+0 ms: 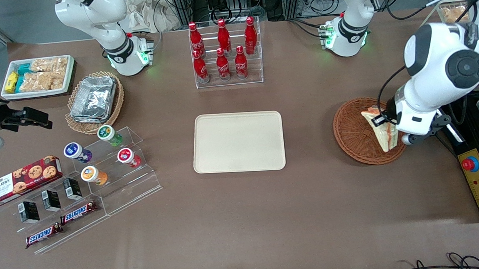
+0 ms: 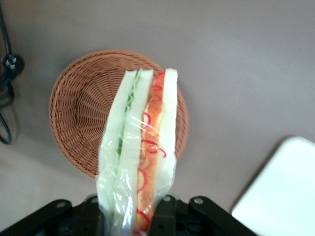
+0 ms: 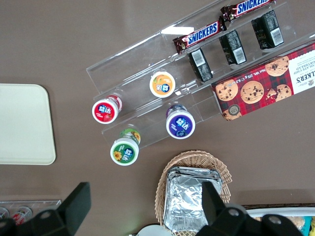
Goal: Place sandwich from basket to tray
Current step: 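Lift the sandwich and carry it with the left gripper to the cream tray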
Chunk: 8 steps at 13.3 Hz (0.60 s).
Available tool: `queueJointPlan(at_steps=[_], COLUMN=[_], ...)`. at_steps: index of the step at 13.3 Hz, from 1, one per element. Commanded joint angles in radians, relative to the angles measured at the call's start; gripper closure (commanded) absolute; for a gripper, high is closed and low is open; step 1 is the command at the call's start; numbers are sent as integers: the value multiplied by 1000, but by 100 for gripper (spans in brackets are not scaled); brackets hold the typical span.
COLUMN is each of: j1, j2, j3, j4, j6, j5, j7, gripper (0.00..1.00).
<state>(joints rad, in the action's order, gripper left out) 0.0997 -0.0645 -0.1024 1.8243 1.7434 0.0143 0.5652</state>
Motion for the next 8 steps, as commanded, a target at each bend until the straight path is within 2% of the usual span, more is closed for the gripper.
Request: queueJointPlan(at_steps=[1, 5, 7, 8], j1=[9, 9, 17, 44], j2=[-61, -77, -136, -165], j3=[-101, -268, -347, -358], j4=[-157, -165, -158, -140], j6=[-82, 9, 103, 146], j5=[16, 18, 22, 54], j7=[-9, 163, 309, 350], gripper=[100, 100, 100, 100])
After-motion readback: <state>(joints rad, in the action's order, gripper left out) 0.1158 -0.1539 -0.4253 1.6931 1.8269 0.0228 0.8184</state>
